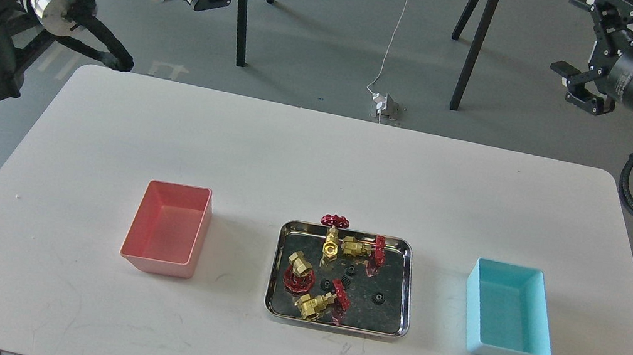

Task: Place valve in pink box and gear in blue box
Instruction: 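Move the left arm forward toward the metal tray, then lower the left gripper onto a brass valve in the tray, then close the left gripper on the valve and lift it, then carry the valve over the pink box and release it, then withdraw the left arm and bring the right gripper toward the tray, then lower the right gripper onto a small dark gear and grasp it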

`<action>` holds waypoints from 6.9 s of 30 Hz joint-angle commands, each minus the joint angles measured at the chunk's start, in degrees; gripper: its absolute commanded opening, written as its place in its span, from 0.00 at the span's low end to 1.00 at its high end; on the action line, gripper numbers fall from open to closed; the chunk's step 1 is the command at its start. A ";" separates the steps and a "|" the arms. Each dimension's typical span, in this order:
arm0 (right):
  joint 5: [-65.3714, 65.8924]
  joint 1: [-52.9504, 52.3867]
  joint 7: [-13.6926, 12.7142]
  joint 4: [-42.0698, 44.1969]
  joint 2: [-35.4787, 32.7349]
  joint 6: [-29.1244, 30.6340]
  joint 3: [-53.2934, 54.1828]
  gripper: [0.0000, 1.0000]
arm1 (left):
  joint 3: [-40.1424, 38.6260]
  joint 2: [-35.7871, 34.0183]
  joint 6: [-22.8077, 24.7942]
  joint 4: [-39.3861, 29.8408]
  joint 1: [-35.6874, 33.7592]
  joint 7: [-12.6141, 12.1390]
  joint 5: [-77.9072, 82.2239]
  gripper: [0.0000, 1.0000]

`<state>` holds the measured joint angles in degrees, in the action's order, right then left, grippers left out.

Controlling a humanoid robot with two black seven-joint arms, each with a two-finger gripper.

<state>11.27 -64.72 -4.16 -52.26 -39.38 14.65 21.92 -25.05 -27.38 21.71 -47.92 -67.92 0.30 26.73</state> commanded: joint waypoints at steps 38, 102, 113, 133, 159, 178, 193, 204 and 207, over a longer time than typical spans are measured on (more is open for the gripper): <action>0.16 -8.67 -0.59 -0.21 -5.79 -2.08 1.72 0.99 | 4.82 -8.57 -43.14 -25.83 23.88 12.81 96.46 0.98; 0.25 -10.25 -1.11 -0.12 -7.38 -2.17 1.11 0.99 | 6.51 18.86 -49.22 -3.93 45.86 11.48 98.27 0.13; 0.25 -10.43 -1.11 -0.21 -7.55 -2.08 1.02 0.99 | -2.98 2.35 -49.40 -21.60 47.52 10.78 96.23 0.13; 0.33 -10.51 -1.11 -0.38 -7.82 -2.08 1.11 0.99 | -5.98 -6.99 -49.71 -13.18 54.03 11.48 95.97 0.14; 0.59 -11.57 -0.85 -2.92 -7.90 -2.17 0.94 0.99 | -10.46 -13.04 -49.71 -12.99 46.77 12.09 75.62 0.99; 64.63 -11.39 5.03 -39.14 -10.54 2.40 -35.69 0.99 | -10.54 -17.45 -23.29 -11.15 10.54 13.94 14.67 0.99; 75.57 -10.34 8.82 -26.50 10.54 2.76 -49.60 0.98 | -10.63 -17.01 -23.38 -6.75 3.94 13.94 14.58 0.99; 75.65 -7.52 10.40 -17.70 22.76 2.58 -50.39 0.89 | -10.72 -16.48 -23.73 -6.84 3.24 13.94 14.58 0.99; 75.92 -7.52 11.54 -16.47 24.00 2.58 -50.66 0.85 | -10.63 -16.30 -24.61 -6.84 2.80 13.94 14.49 0.99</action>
<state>86.90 -72.27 6.36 -69.76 -16.63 17.23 -28.43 -35.82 -43.82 -2.23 -54.75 -64.77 14.21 41.25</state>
